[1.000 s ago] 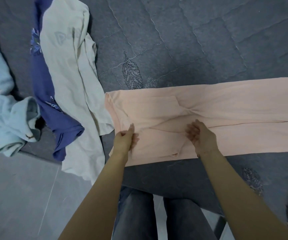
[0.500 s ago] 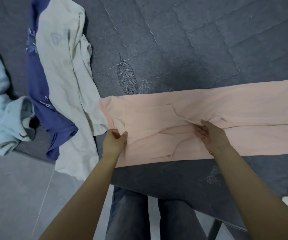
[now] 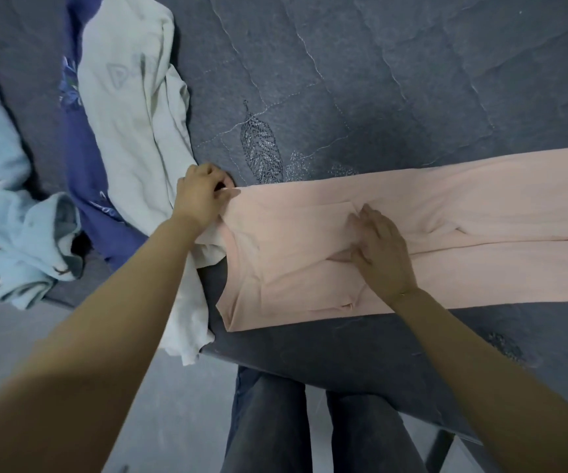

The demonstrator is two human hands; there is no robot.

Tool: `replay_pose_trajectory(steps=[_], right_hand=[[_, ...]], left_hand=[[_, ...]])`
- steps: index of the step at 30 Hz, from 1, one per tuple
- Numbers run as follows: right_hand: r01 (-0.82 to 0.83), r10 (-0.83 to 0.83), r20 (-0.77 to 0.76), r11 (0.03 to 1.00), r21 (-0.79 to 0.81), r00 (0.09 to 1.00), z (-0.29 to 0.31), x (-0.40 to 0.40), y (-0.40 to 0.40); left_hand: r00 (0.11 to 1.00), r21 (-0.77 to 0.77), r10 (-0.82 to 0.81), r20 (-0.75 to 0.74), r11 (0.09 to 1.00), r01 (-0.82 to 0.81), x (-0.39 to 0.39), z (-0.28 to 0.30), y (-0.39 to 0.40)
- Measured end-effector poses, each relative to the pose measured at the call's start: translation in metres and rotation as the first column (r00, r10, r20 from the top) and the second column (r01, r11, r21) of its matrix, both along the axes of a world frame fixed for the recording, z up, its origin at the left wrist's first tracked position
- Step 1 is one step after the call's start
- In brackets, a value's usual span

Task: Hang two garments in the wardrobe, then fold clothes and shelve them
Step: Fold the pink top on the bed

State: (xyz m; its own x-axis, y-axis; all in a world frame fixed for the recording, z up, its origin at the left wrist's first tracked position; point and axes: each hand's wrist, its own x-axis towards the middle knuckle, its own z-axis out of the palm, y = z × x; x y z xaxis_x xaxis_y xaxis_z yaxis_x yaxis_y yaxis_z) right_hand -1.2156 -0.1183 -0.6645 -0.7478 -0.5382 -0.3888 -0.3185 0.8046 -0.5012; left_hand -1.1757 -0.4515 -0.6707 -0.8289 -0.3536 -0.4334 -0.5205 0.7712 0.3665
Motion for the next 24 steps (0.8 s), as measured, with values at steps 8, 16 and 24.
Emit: replay_pose_trajectory(steps=[8,16,24], right_hand=[[0.074,-0.081,-0.095,0.994,-0.078,0.992,0.001,-0.016,-0.008],[-0.012,0.022,-0.206,0.999,0.049,0.978,-0.011,-0.097,-0.023],[-0.042,0.055,-0.107,0.992,0.121,0.993,-0.021,-0.147,-0.043]], left_hand=[[0.997,0.12,0.047,0.064,0.991,-0.054,-0.015,0.003,-0.02],[1.0,0.227,0.009,-0.009,0.974,-0.007,0.003,-0.005,-0.026],[0.972,0.205,0.233,-0.038,0.954,-0.221,-0.015,0.004,-0.045]])
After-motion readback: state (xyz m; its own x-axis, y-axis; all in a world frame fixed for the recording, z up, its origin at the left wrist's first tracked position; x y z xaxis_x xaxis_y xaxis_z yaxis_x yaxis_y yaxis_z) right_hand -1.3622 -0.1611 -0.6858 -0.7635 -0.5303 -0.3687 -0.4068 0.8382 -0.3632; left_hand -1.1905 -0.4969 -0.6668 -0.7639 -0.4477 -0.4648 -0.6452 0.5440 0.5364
